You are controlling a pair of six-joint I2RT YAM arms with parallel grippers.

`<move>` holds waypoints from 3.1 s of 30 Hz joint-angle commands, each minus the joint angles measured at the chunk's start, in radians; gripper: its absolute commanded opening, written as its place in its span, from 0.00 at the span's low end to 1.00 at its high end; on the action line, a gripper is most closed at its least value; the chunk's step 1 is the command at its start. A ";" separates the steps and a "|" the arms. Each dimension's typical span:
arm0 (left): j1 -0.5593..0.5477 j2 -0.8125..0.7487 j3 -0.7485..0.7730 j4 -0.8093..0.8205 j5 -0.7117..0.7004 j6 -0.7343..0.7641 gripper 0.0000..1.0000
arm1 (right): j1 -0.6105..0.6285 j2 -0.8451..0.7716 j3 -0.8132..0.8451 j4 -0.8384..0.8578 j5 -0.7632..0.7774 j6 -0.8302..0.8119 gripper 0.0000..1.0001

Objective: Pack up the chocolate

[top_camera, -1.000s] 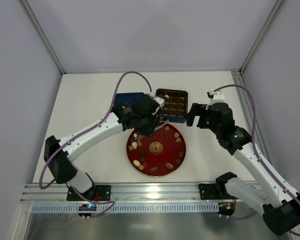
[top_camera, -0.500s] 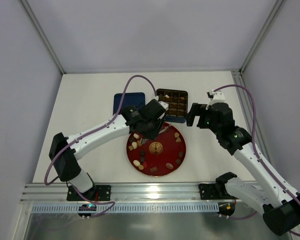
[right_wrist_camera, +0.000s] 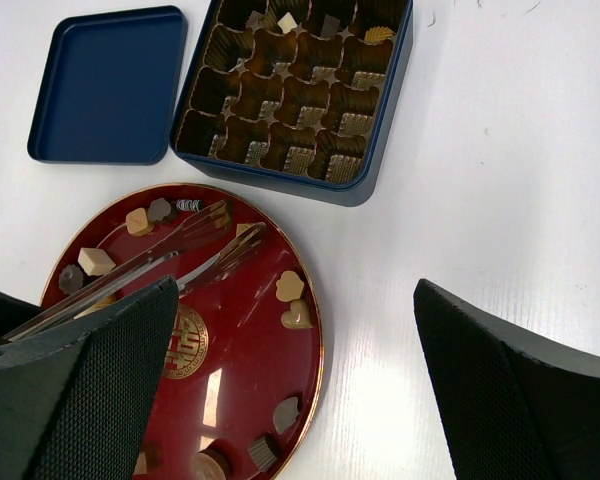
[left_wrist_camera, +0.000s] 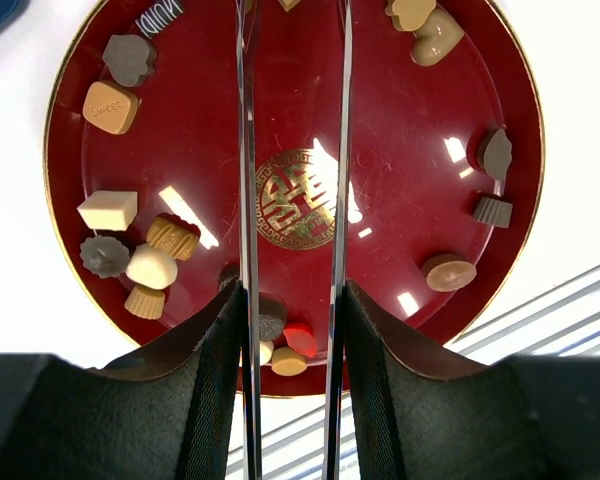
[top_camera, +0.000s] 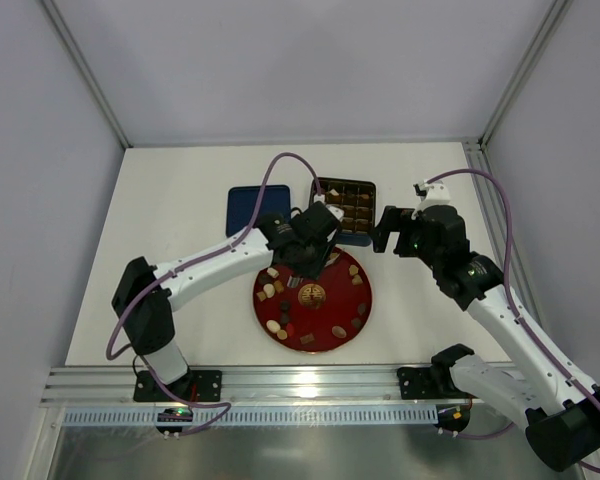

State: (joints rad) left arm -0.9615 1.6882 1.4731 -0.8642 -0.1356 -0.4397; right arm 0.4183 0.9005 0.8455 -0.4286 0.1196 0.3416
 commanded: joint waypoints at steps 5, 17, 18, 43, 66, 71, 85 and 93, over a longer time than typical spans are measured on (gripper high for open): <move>-0.005 0.011 -0.013 0.067 -0.032 -0.008 0.41 | -0.004 -0.023 0.023 0.011 0.003 -0.013 1.00; -0.016 0.016 -0.049 0.097 -0.035 -0.030 0.39 | -0.003 -0.026 0.017 0.016 0.002 -0.012 1.00; -0.017 0.016 -0.053 0.097 -0.038 -0.031 0.39 | -0.003 -0.026 0.015 0.016 0.002 -0.012 1.00; -0.019 -0.081 -0.103 0.041 -0.035 -0.024 0.36 | -0.003 -0.025 0.017 0.014 -0.001 -0.006 1.00; -0.017 -0.001 -0.027 0.051 -0.038 0.007 0.40 | -0.003 -0.034 0.017 0.008 0.009 -0.010 1.00; -0.019 0.007 -0.020 0.051 -0.036 0.009 0.40 | -0.003 -0.035 0.014 0.008 0.012 -0.010 1.00; -0.019 0.016 -0.027 0.060 -0.053 0.012 0.33 | -0.003 -0.038 0.009 0.010 0.011 -0.009 1.00; -0.019 -0.027 -0.030 0.047 -0.041 0.018 0.25 | -0.003 -0.035 0.015 0.008 0.009 -0.010 1.00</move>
State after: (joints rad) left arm -0.9760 1.6970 1.4082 -0.8268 -0.1684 -0.4362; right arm 0.4168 0.8871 0.8452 -0.4362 0.1204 0.3416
